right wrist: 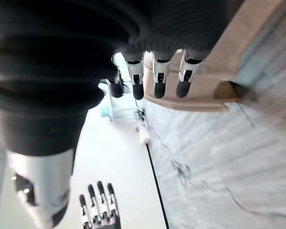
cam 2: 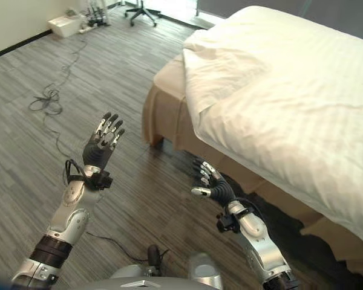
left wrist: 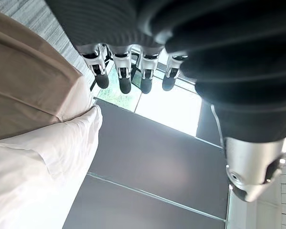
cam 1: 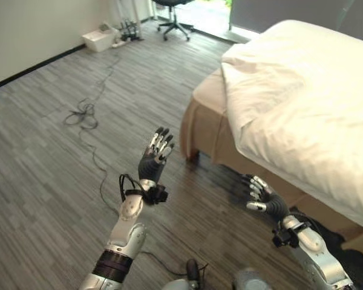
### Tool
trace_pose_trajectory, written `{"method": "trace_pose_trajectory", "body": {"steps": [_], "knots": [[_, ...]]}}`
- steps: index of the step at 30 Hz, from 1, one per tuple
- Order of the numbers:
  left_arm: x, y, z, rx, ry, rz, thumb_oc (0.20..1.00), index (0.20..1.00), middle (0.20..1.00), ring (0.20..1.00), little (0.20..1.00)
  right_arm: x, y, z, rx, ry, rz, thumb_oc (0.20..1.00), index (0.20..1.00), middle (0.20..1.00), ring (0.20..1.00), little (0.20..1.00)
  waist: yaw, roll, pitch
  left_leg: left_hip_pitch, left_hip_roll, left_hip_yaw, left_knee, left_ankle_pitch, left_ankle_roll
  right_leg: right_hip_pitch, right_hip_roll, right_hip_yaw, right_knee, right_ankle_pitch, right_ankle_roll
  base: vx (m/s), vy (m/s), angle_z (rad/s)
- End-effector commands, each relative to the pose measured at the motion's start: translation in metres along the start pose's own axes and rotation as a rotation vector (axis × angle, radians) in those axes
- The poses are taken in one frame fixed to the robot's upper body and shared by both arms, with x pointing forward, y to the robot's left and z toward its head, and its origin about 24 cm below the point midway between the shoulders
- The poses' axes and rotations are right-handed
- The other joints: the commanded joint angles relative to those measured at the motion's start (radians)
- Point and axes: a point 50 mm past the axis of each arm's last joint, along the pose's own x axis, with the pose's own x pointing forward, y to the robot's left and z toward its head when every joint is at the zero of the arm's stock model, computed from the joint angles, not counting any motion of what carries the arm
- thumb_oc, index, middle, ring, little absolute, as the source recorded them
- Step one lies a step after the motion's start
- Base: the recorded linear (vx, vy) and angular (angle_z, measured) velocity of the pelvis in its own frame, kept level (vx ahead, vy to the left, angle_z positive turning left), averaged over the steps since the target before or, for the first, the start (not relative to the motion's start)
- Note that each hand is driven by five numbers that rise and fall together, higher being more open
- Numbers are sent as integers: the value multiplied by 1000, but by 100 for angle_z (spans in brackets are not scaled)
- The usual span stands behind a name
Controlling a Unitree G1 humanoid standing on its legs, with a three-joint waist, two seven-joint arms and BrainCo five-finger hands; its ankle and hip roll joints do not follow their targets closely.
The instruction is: Making the bed.
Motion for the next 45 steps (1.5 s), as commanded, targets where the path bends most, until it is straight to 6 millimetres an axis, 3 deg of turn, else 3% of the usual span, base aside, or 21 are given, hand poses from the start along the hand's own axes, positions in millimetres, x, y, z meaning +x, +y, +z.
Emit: {"method": "trace_pose_trajectory", "body": {"steps": [1, 7, 11, 14, 16, 18, 19, 21, 26, 27, 28, 29, 30, 31, 32, 37, 39, 40, 41, 44, 45], "knots": [[3, 8, 25, 37, -132, 30, 1000, 1000, 1000, 1000, 1000, 11, 4, 15, -36, -84, 29, 1000, 1000, 1000, 1000, 1000, -2, 19, -22, -7, 101, 66, 69, 19, -77, 21, -10, -118, -303, 223, -38, 239, 35, -27], [-5, 13, 13, 30, -77, 37, 1000, 1000, 1000, 1000, 1000, 6, -5, 15, -49, -76, -2, 1000, 1000, 1000, 1000, 1000, -23, -7, -43, 78, 63, 41, 45, -36, -92, 29, 9, -188, -659, 223, -67, 229, -10, 12], [-14, 18, 10, 20, -65, 63, 1000, 1000, 1000, 1000, 1000, 5, -3, 14, -65, -63, 16, 1000, 1000, 1000, 1000, 1000, 3, -15, -61, 87, 67, 44, 51, -36, -102, 76, 2, -239, -705, 236, -67, 171, -88, 23], [-21, 25, 9, -6, -59, 99, 1000, 1000, 1000, 1000, 1000, 8, -2, 17, -61, -74, 31, 1000, 1000, 1000, 1000, 1000, 32, -18, -85, 77, 96, 50, 91, -35, -124, 136, 36, -245, -760, 223, -96, 184, -168, -4], [-22, 27, 10, -7, -59, 108, 1000, 1000, 1000, 1000, 1000, 10, -2, 19, -59, -80, 40, 1000, 1000, 1000, 1000, 1000, 36, -21, -85, 54, 119, 46, 163, -29, -139, 148, 52, -234, -768, 217, -110, 92, -164, -40], [-22, 29, 11, -36, -71, 127, 1000, 1000, 1000, 1000, 1000, 12, -5, 25, -67, -105, 24, 1000, 1000, 1000, 1000, 1000, 54, -41, -57, -56, 176, 41, 449, 53, -175, 196, 62, -243, -783, 199, -155, 60, -216, -6], [-22, 29, 11, -36, -72, 127, 1000, 1000, 1000, 1000, 1000, 12, -5, 25, -67, -106, 24, 1000, 1000, 1000, 1000, 1000, 51, -38, -56, -65, 181, 35, 463, 49, -178, 196, 66, -246, -784, 200, -157, 24, -167, 5], [-19, 25, 8, -85, -76, 143, 1000, 1000, 1000, 1000, 1000, 8, -10, 29, -74, -123, -5, 1000, 1000, 1000, 1000, 1000, 65, -47, -23, -172, 193, -1, 647, 112, -185, 247, 68, -252, -792, 161, -196, 121, -134, 20], [-17, 24, 5, -113, -73, 152, 1000, 1000, 1000, 1000, 1000, 4, -11, 27, -80, -106, -19, 1000, 1000, 1000, 1000, 1000, 67, -43, -27, -249, 137, -12, 483, 62, -164, 284, 47, -223, -800, 141, -174, 166, 43, 9], [-18, 24, 4, -101, -65, 141, 1000, 1000, 1000, 1000, 1000, 0, -13, 23, -78, -93, -26, 1000, 1000, 1000, 1000, 1000, 64, -29, -42, -234, 126, -5, 336, 57, -154, 285, 54, -214, -797, 126, -168, 231, 117, -16], [-18, 23, 3, -102, -65, 139, 1000, 1000, 1000, 1000, 1000, -1, -14, 22, -86, -87, -29, 1000, 1000, 1000, 1000, 1000, 62, -23, -46, -228, 122, -1, 273, 74, -155, 290, 56, -208, -795, 119, -166, 314, 173, -8], [-17, 21, 3, -104, -68, 132, 1000, 1000, 1000, 1000, 1000, -3, -15, 21, -101, -81, -36, 1000, 1000, 1000, 1000, 1000, 55, -11, -50, -239, 137, 17, 206, 131, -169, 302, 64, -204, -800, 109, -166, 159, 94, -5], [-17, 21, 3, -104, -67, 132, 1000, 1000, 1000, 1000, 1000, -3, -15, 21, -101, -81, -36, 1000, 1000, 1000, 1000, 1000, 55, -12, -51, -233, 135, 18, 195, 137, -170, 302, 62, -204, -800, 109, -166, 255, 144, -7], [-9, 14, 6, -109, -87, 104, 1000, 1000, 1000, 1000, 1000, -5, -19, 22, -119, -85, -56, 1000, 1000, 1000, 1000, 1000, 52, -2, -49, -270, 163, 11, 119, 218, -191, 328, 66, -178, -810, 100, -163, 232, 105, -15], [-6, 12, 7, -113, -94, 96, 1000, 1000, 1000, 1000, 1000, -5, -20, 22, -123, -86, -64, 1000, 1000, 1000, 1000, 1000, 56, -3, -44, -267, 166, -8, 97, 232, -199, 339, 64, -166, -812, 96, -161, 312, 140, -24], [-5, 11, 9, -139, -120, 109, 1000, 1000, 1000, 1000, 1000, -3, -22, 22, -128, -87, -77, 1000, 1000, 1000, 1000, 1000, 73, -3, -47, -265, 208, -164, 53, 256, -240, 370, 58, -89, -823, 78, -145, 201, 96, -56], [-8, 14, 11, -129, -128, 123, 1000, 1000, 1000, 1000, 1000, -5, -24, 21, -133, -79, -81, 1000, 1000, 1000, 1000, 1000, 88, -2, -51, -265, 227, -276, 70, 240, -256, 383, 45, -45, -823, 68, -138, 294, 212, -86], [-10, 19, 13, -113, -136, 140, 1000, 1000, 1000, 1000, 1000, -4, -25, 21, -135, -78, -79, 1000, 1000, 1000, 1000, 1000, 97, -7, -53, -273, 211, -384, 149, 185, -266, 393, 23, 2, -817, 57, -130, 355, 310, -98], [-13, 22, 12, -113, -132, 146, 1000, 1000, 1000, 1000, 1000, -4, -25, 19, -130, -70, -77, 1000, 1000, 1000, 1000, 1000, 90, -3, -58, -275, 201, -384, 182, 148, -258, 400, 7, 14, -810, 53, -121, 266, 249, -88], [-14, 24, 14, -102, -137, 151, 1000, 1000, 1000, 1000, 1000, -5, -23, 18, -127, -62, -70, 1000, 1000, 1000, 1000, 1000, 84, 2, -63, -253, 204, -350, 140, 148, -254, 397, -28, 29, -805, 51, -102, 276, 393, -61], [-12, 25, 17, -68, -137, 139, 1000, 1000, 1000, 1000, 1000, -1, -22, 15, -113, -53, -75, 1000, 1000, 1000, 1000, 1000, 83, -7, -70, -245, 184, -312, 152, 117, -218, 366, -76, 52, -754, 76, -68, 254, 420, -50]]}}
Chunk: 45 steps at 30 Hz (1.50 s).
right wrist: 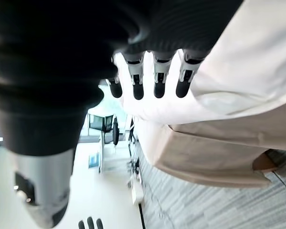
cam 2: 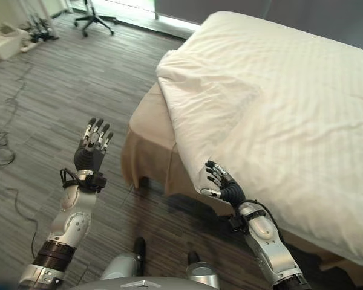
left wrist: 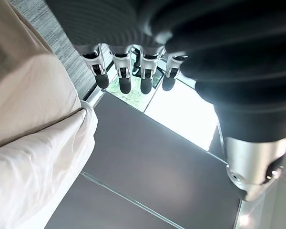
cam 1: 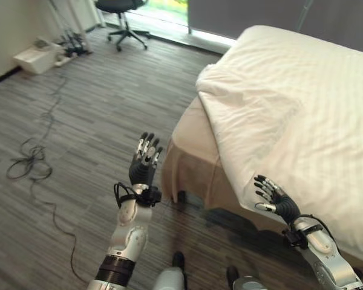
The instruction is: Making the bed.
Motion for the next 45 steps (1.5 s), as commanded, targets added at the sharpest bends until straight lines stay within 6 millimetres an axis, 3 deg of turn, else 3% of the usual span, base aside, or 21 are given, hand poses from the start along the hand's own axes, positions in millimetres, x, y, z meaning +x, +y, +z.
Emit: {"method": "trace_pose_trajectory", "body": {"steps": [1, 2, 3, 4, 5, 7, 8, 9, 12, 14, 21, 24, 25, 27, 29, 31, 32, 33, 36, 41, 45], "knots": [[-2, -2, 20, 36, -104, -35, 1000, 1000, 1000, 1000, 1000, 12, -3, 21, -39, -106, 12, 1000, 1000, 1000, 1000, 1000, 28, 34, -84, -26, 135, -134, -159, 140, -77, -5, -19, 22, 134, -11, 96, 251, 419, -50], [-2, -2, 20, 36, -104, -35, 1000, 1000, 1000, 1000, 1000, 12, -3, 21, -39, -106, 12, 1000, 1000, 1000, 1000, 1000, 30, 34, -85, -26, 136, -132, -159, 140, -77, -7, -19, 24, 135, -12, 96, 166, 353, -72], [-1, 0, 27, 76, -119, -43, 1000, 1000, 1000, 1000, 1000, 19, 8, 20, 23, -114, 48, 1000, 1000, 1000, 1000, 1000, 33, 39, -73, 14, 124, -59, -172, 121, -44, -83, -32, 8, 228, 78, 116, 158, 361, -131], [-1, 2, 32, 95, -129, -43, 1000, 1000, 1000, 1000, 1000, 20, 12, 19, 40, -113, 70, 1000, 1000, 1000, 1000, 1000, 37, 49, -68, 39, 124, -22, -189, 114, -32, -123, -44, -25, 285, 107, 111, 252, 581, -170], [-3, 6, 35, 129, -130, -41, 1000, 1000, 1000, 1000, 1000, 21, 18, 15, 38, -89, 104, 1000, 1000, 1000, 1000, 1000, 34, 63, -62, 86, 121, 24, -218, 100, -21, -185, -59, -131, 350, 114, 103, 206, 488, -129], [-5, 10, 37, 155, -130, -27, 1000, 1000, 1000, 1000, 1000, 21, 20, 10, 40, -67, 118, 1000, 1000, 1000, 1000, 1000, 26, 62, -63, 127, 120, 85, -232, 82, -19, -224, -57, -253, 320, 101, 102, 138, 314, -86], [-5, 11, 37, 155, -130, -27, 1000, 1000, 1000, 1000, 1000, 21, 20, 10, 40, -67, 118, 1000, 1000, 1000, 1000, 1000, 25, 63, -62, 130, 121, 85, -234, 82, -20, -221, -56, -254, 318, 101, 101, 110, 205, -115], [-6, 13, 38, 162, -126, -18, 1000, 1000, 1000, 1000, 1000, 19, 20, 7, 43, -51, 126, 1000, 1000, 1000, 1000, 1000, 15, 61, -72, 161, 119, 134, -251, 72, -24, -238, -40, -363, 247, 86, 96, 109, 144, -98], [-11, 18, 35, 161, -114, -5, 1000, 1000, 1000, 1000, 1000, 18, 18, 6, 24, -42, 126, 1000, 1000, 1000, 1000, 1000, 16, 54, -77, 179, 118, 165, -259, 73, -25, -223, -30, -417, 200, 100, 98, 92, 88, -68], [-17, 22, 30, 154, -94, 19, 1000, 1000, 1000, 1000, 1000, 18, 18, 7, 7, -42, 135, 1000, 1000, 1000, 1000, 1000, 33, 44, -84, 201, 116, 205, -266, 65, -29, -190, -34, -504, 168, 93, 96, 48, 6, -57], [-30, 25, 17, 102, -37, 35, 1000, 1000, 1000, 1000, 1000, 20, 18, 11, -6, -51, 161, 1000, 1000, 1000, 1000, 1000, 47, 31, -106, 215, 153, 242, -251, 82, -56, -113, 28, -454, 60, 55, 66, 24, -102, -20], [-30, 27, 19, 111, -40, 37, 1000, 1000, 1000, 1000, 1000, 18, 13, 16, -59, -60, 160, 1000, 1000, 1000, 1000, 1000, 50, 30, -85, 155, 195, 212, -101, 127, -94, -72, 62, -452, 22, 40, 27, -55, -251, -7], [-27, 26, 21, 107, -53, 33, 1000, 1000, 1000, 1000, 1000, 16, 9, 17, -65, -61, 147, 1000, 1000, 1000, 1000, 1000, 54, 25, -60, 91, 217, 203, 24, 186, -118, -54, 58, -454, 19, 35, 8, -82, -132, 6], [-25, 25, 26, 117, -73, 27, 1000, 1000, 1000, 1000, 1000, 15, 6, 20, -79, -68, 141, 1000, 1000, 1000, 1000, 1000, 54, 26, -46, 37, 220, 163, 102, 220, -135, -45, 61, -457, 12, 27, -5, -58, -107, -9], [-25, 26, 29, 140, -84, 29, 1000, 1000, 1000, 1000, 1000, 11, 2, 18, -100, -51, 136, 1000, 1000, 1000, 1000, 1000, 43, 33, -53, 38, 237, 187, 56, 229, -133, -29, 63, -466, -14, 27, 2, 32, -20, -26], [-24, 28, 37, 178, -106, 21, 1000, 1000, 1000, 1000, 1000, 3, -5, 17, -130, -40, 114, 1000, 1000, 1000, 1000, 1000, 38, 45, -70, 51, 234, 225, -88, 226, -127, -19, 63, -467, -43, 32, 17, 119, 80, -1], [-24, 29, 43, 206, -125, 23, 1000, 1000, 1000, 1000, 1000, 2, -7, 17, -135, -37, 106, 1000, 1000, 1000, 1000, 1000, 47, 46, -70, 60, 214, 197, -123, 220, -127, -19, 60, -452, -40, 29, 22, 158, 130, 16], [-24, 32, 53, 246, -158, 33, 1000, 1000, 1000, 1000, 1000, 3, -8, 17, -146, -39, 110, 1000, 1000, 1000, 1000, 1000, 59, 47, -72, 49, 179, 106, -153, 203, -123, -31, 60, -418, -37, 31, 27, 123, 90, -15], [-23, 35, 67, 303, -202, 34, 1000, 1000, 1000, 1000, 1000, 5, -6, 16, -163, -25, 148, 1000, 1000, 1000, 1000, 1000, 55, 57, -80, 86, 173, 41, -195, 168, -114, -37, 71, -363, -35, 27, 29, 109, 52, -86], [-15, 31, 78, 381, -216, -31, 1000, 1000, 1000, 1000, 1000, -2, -9, 11, -144, -3, 142, 1000, 1000, 1000, 1000, 1000, 24, 78, -101, 152, 179, 83, -258, 157, -107, -17, 74, -337, -34, 16, 29, 133, 90, -42], [4, 30, 94, 574, -227, -75, 1000, 1000, 1000, 1000, 1000, -7, -6, -2, -112, 43, 145, 1000, 1000, 1000, 1000, 1000, -1, 92, -116, 202, 161, 122, -327, 150, -91, -25, 67, -302, -36, 20, 40, 107, 137, -4]]}}
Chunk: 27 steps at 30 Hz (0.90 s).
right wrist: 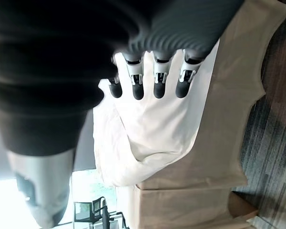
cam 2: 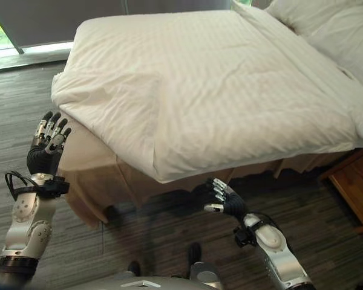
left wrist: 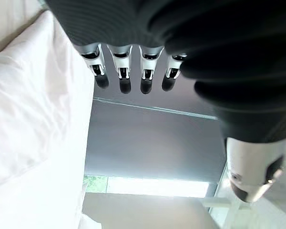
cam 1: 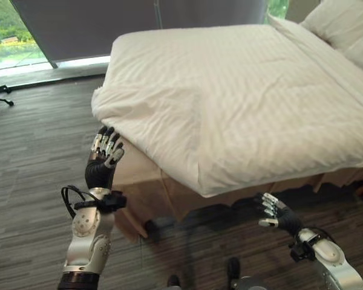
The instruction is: Making the bed.
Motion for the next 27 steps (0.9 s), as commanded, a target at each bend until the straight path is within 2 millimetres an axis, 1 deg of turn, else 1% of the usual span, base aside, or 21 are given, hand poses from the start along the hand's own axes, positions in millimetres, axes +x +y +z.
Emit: {"method": "trace_pose_trajectory", "body": {"steps": [1, 2, 3, 4, 5, 7, 8, 10, 11, 12, 13, 14, 17, 18, 19, 20, 21, 22, 23, 24, 27], "knots": [[30, 0, 28, 205, -129, -57, 1000, 1000, 1000, 1000, 1000, 6, 2, 18, -69, -76, 69, 1000, 1000, 1000, 1000, 1000, -32, 37, -59, -81, 19, 20, 22, 99, 29, 95, -18, 11, 41, -124, 32, 117, 140, -26], [46, 4, 39, 294, -157, -64, 1000, 1000, 1000, 1000, 1000, 4, 4, 13, -60, -56, 89, 1000, 1000, 1000, 1000, 1000, -45, 38, -64, -76, 15, 41, 16, 92, 32, 82, -21, 33, 42, -120, 38, 90, 119, -21], [57, 7, 45, 372, -153, -76, 1000, 1000, 1000, 1000, 1000, 4, 6, 10, -59, -34, 111, 1000, 1000, 1000, 1000, 1000, -60, 41, -65, -73, 14, 50, 12, 88, 33, 73, -23, 43, 42, -115, 45, 55, 85, -21], [60, 6, 45, 373, -157, -80, 1000, 1000, 1000, 1000, 1000, 4, 6, 10, -56, -37, 108, 1000, 1000, 1000, 1000, 1000, -54, 38, -64, -73, 14, 53, 12, 87, 34, 71, -23, 46, 43, -115, 45, 40, 69, -35], [81, 8, 59, 481, -181, -81, 1000, 1000, 1000, 1000, 1000, 2, 9, 5, -58, -14, 126, 1000, 1000, 1000, 1000, 1000, -77, 39, -65, -73, 11, 70, 11, 78, 36, 54, -24, 68, 41, -106, 53, 30, 58, -50], [101, 12, 71, 620, -183, -77, 1000, 1000, 1000, 1000, 1000, -1, 9, 1, -46, 6, 136, 1000, 1000, 1000, 1000, 1000, -95, 40, -62, -74, 12, 95, 11, 73, 36, 35, -26, 88, 38, -94, 63, 26, 51, -46], [103, 10, 72, 621, -187, -81, 1000, 1000, 1000, 1000, 1000, -1, 9, 2, -43, 2, 132, 1000, 1000, 1000, 1000, 1000, -87, 37, -62, -75, 12, 97, 11, 73, 36, 33, -26, 91, 38, -94, 63, -4, 35, -48], [142, 13, 95, 767, -188, -6, 1000, 1000, 1000, 1000, 1000, -7, 10, -3, -18, 22, 138, 1000, 1000, 1000, 1000, 1000, -134, 37, -41, -98, 17, 146, 11, 72, 35, -34, -23, 132, 39, -67, 78, -72, 35, -54], [149, 17, 99, 816, -174, 18, 1000, 1000, 1000, 1000, 1000, -9, 9, -5, -14, 28, 139, 1000, 1000, 1000, 1000, 1000, -150, 38, -34, -105, 21, 159, 11, 76, 33, -52, -23, 142, 38, -58, 80, -73, 19, -41], [151, 15, 100, 818, -178, 16, 1000, 1000, 1000, 1000, 1000, -8, 9, -5, -11, 25, 137, 1000, 1000, 1000, 1000, 1000, -145, 36, -35, -108, 21, 160, 11, 76, 32, -56, -22, 144, 39, -58, 80, -41, 12, -35], [159, 18, 107, 837, -174, 48, 1000, 1000, 1000, 1000, 1000, -10, 8, -6, -10, 30, 129, 1000, 1000, 1000, 1000, 1000, -153, 35, -29, -117, 23, 171, 11, 79, 31, -72, -21, 152, 38, -51, 82, -49, 16, -60], [174, 26, 123, 962, -142, 102, 1000, 1000, 1000, 1000, 1000, -12, 4, -7, -12, 40, 120, 1000, 1000, 1000, 1000, 1000, -174, 36, -11, -133, 28, 189, 11, 82, 27, -103, -19, 163, 36, -40, 89, -61, 17, -56], [184, 49, 144, 1044, -67, 243, 1000, 1000, 1000, 1000, 1000, -15, -1, -6, -7, 41, 103, 1000, 1000, 1000, 1000, 1000, -192, 32, 11, -162, 32, 213, 11, 91, 21, -149, -15, 180, 32, -18, 95, -39, 14, -45], [185, 48, 145, 1046, -71, 242, 1000, 1000, 1000, 1000, 1000, -14, -1, -6, -4, 38, 101, 1000, 1000, 1000, 1000, 1000, -189, 30, 12, -162, 32, 214, 11, 91, 21, -150, -15, 181, 32, -18, 95, -6, 0, -45], [185, 62, 156, 1021, -42, 323, 1000, 1000, 1000, 1000, 1000, -16, -3, -7, 5, 47, 90, 1000, 1000, 1000, 1000, 1000, -195, 28, 21, -173, 34, 224, 11, 95, 17, -169, -10, 190, 31, -11, 97, 5, -5, -27], [185, 62, 156, 1021, -43, 323, 1000, 1000, 1000, 1000, 1000, -16, -2, -7, 5, 46, 90, 1000, 1000, 1000, 1000, 1000, -194, 27, 21, -174, 34, 225, 11, 95, 17, -170, -10, 190, 31, -11, 97, 49, -12, -20], [181, 77, 172, 1058, -25, 400, 1000, 1000, 1000, 1000, 1000, -18, -2, -10, 16, 60, 94, 1000, 1000, 1000, 1000, 1000, -195, 24, 23, -177, 38, 235, 11, 98, 14, -179, -7, 198, 30, -9, 98, 71, -16, -14], [179, 83, 177, 1086, -13, 422, 1000, 1000, 1000, 1000, 1000, -19, -2, -11, 16, 68, 101, 1000, 1000, 1000, 1000, 1000, -194, 24, 21, -176, 43, 238, 11, 99, 13, -179, -6, 197, 29, -10, 98, 105, -25, -14], [177, 89, 185, 1111, -12, 458, 1000, 1000, 1000, 1000, 1000, -20, -1, -12, 19, 77, 108, 1000, 1000, 1000, 1000, 1000, -192, 24, 20, -174, 44, 241, 11, 98, 11, -178, -6, 197, 29, -11, 98, 62, -19, -10], [178, 89, 186, 1111, -13, 458, 1000, 1000, 1000, 1000, 1000, -20, -1, -12, 20, 76, 108, 1000, 1000, 1000, 1000, 1000, -191, 23, 21, -174, 44, 241, 11, 98, 11, -178, -6, 197, 29, -11, 98, 56, -14, -11], [171, 102, 205, 1184, -6, 536, 1000, 1000, 1000, 1000, 1000, -21, -1, -11, 14, 83, 127, 1000, 1000, 1000, 1000, 1000, -183, 27, 21, -179, 45, 234, 11, 99, 9, -182, -7, 189, 29, -17, 96, 58, -20, -3]]}}
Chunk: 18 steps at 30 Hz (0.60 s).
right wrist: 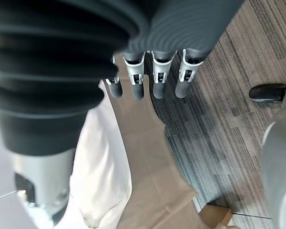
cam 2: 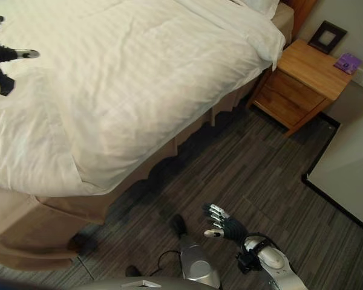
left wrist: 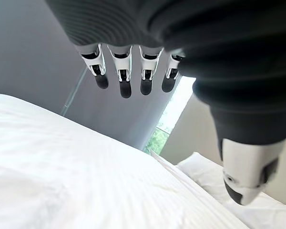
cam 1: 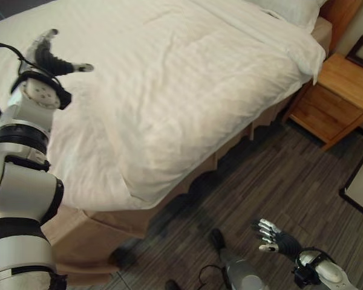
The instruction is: Making the bed.
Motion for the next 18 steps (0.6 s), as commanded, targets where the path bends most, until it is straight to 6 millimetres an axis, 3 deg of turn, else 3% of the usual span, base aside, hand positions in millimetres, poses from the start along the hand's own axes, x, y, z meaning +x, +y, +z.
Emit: {"method": "trace_pose_trajectory", "body": {"steps": [1, 10, 18], "knots": [[5, 77, 8, 44, 7, 252, 1000, 1000, 1000, 1000, 1000, 4, -9, 28, -38, -116, 14, 1000, 1000, 1000, 1000, 1000, 28, 14, 52, -60, 38, -73, 12, 119, 19, 103, -78, -49, 24, -115, 104, 53, -38, 7], [4, 90, -1, 167, 70, 267, 1000, 1000, 1000, 1000, 1000, 3, -13, 33, -57, -124, 9, 1000, 1000, 1000, 1000, 1000, 46, 11, 103, -119, 35, -121, 12, 133, 23, 67, -80, -78, 38, -117, 98, -15, -26, 21], [-7, 117, -30, 193, 187, 331, 1000, 1000, 1000, 1000, 1000, -4, -21, 35, -28, -140, -42, 1000, 1000, 1000, 1000, 1000, 46, -27, 170, -230, 48, -149, 16, 162, 18, -23, -72, -89, 39, -88, 92, -37, -31, 4]]}}
